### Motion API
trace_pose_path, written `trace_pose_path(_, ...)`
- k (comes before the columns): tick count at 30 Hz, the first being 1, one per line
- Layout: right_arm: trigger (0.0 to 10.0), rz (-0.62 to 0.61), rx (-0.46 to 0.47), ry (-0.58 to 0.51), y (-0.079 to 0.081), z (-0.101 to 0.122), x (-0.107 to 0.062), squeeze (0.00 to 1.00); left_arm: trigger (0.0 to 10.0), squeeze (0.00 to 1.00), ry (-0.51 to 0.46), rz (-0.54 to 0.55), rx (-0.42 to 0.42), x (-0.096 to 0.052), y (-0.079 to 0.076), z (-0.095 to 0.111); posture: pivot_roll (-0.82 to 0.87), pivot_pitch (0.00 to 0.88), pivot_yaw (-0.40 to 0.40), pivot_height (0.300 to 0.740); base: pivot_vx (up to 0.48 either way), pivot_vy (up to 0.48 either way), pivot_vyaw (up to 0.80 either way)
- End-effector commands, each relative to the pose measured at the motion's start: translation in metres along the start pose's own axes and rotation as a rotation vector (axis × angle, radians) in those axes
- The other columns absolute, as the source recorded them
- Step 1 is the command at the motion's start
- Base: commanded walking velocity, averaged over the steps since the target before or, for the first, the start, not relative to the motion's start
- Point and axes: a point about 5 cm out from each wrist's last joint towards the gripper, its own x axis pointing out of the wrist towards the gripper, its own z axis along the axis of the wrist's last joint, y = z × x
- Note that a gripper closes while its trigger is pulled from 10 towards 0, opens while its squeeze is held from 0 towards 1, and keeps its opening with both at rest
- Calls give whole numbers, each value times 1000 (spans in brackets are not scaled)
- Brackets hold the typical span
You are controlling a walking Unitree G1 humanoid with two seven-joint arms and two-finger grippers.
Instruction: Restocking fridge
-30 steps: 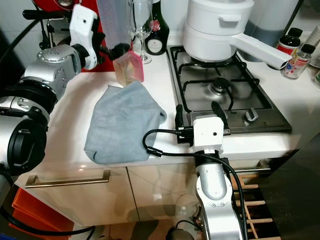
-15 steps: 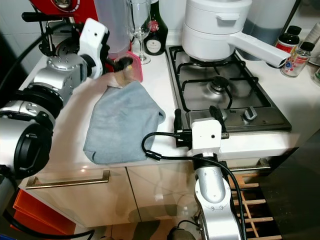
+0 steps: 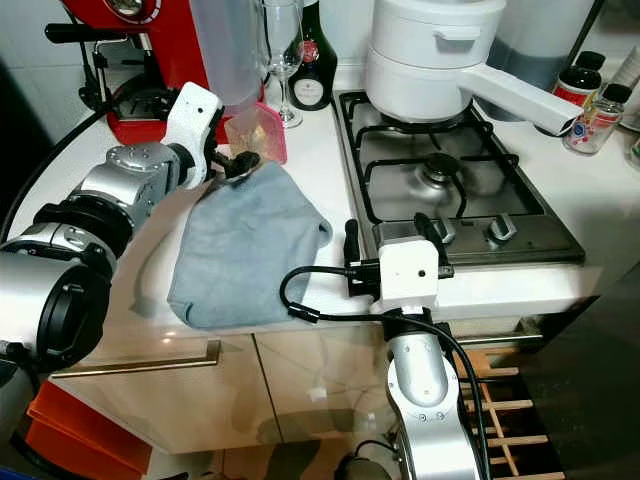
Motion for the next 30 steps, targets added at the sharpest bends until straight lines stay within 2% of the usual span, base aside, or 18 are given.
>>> trace_pose_path(1, 10000, -3, -8, -17, -1, 6, 1, 0, 0, 0, -22, 13, 4, 0, 0, 5, -305, 6, 82, 740, 0, 0, 0)
trace_pose_path(6, 10000, -9, -9, -17, -2, 6, 1, 0, 0, 0, -89, 28, 0, 1, -1, 17, -308, 4, 84, 740, 0, 0, 0)
trace_pose_path(12, 10000, -11, -10, -16, -3, 5, 3, 0, 0, 0, -145, 23, -50, 2, -4, 24, -309, 0, 84, 740, 0, 0, 0)
trace_pose_path(21, 10000, -11, -11, -19, -3, 4, 6, 0, 0, 0, -175, 30, -95, 1, -2, 26, -312, 0, 87, 740, 0, 0, 0)
trace_pose_path(30, 10000, -11, -11, -19, -3, 4, 6, 0, 0, 0, -175, 30, -95, 1, -2, 26, -312, 0, 87, 740, 0, 0, 0)
